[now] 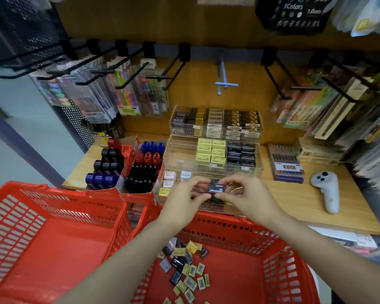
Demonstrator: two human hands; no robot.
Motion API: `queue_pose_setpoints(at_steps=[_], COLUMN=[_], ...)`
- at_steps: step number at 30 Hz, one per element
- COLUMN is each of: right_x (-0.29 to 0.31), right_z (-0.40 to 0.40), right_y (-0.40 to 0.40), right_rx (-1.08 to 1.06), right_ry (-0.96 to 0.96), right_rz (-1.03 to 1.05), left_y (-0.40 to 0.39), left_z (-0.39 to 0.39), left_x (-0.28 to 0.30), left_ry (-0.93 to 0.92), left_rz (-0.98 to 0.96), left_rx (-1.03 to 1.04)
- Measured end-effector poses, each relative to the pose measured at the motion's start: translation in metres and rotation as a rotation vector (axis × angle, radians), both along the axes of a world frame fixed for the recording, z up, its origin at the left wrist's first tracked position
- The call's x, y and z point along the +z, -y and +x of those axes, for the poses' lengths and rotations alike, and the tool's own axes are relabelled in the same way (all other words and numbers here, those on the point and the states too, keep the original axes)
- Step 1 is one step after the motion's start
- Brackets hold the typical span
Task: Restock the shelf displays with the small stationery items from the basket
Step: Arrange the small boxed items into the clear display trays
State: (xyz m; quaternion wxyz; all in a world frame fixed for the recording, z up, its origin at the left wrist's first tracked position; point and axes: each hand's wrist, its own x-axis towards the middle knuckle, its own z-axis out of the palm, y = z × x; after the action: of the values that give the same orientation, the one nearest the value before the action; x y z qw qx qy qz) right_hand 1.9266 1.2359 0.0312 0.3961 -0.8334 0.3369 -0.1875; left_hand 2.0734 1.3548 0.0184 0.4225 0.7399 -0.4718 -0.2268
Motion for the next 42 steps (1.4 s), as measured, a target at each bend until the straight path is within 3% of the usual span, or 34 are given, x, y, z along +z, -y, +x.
queue_pose_setpoints(at_steps=[2, 6, 10, 18, 32, 35, 37, 39, 42], right_x=[-0.001, -0.016, -0.036, -0.058, -0.063, -0.053, -0.047, -0.052, -0.084], right_z=[0.008, 0.02, 0.038, 0.071, 0.071, 0.061, 0.039, 0.012, -0.026], right_y=[0.006, 0.009, 0.002, 0.0, 0.003, -0.004, -0.018, -0.043, -0.078], right_rx=[-0.066, -0.13, -0.137, -0.074, -0.036, -0.061, -0.04, 0.028, 0.078], right_ry=[-0.126, -0.337, -0.513, -0.796, -0.743, -0.562, -0.248, -0.101, -0.293], right_rz=[-0.166, -0.221, -0.364, -0.588, -0.653, -0.649, -0.561, -0.499, -0.219], left_y=[-0.007, -0.024, -0.027, -0.016, -0.008, -0.012, -0.02, -0.036, -0.068], left_z=[0.016, 0.039, 0.04, 0.035, 0.027, 0.024, 0.017, 0.006, -0.012], left_x=[-0.006, -0.024, -0.037, -0.033, -0.031, -0.02, -0.014, -0.016, -0.042], left_ry=[0.17, 0.557, 0.6, 0.746, 0.848, 0.848, 0.892, 0.82, 0.617], left_rz=[0.048, 0.261, 0.454, 0.529, 0.635, 0.486, 0.299, 0.209, 0.464], left_rx=[0.003, -0.186, -0.323, -0.396, -0.392, -0.351, -0.375, -0.448, -0.475])
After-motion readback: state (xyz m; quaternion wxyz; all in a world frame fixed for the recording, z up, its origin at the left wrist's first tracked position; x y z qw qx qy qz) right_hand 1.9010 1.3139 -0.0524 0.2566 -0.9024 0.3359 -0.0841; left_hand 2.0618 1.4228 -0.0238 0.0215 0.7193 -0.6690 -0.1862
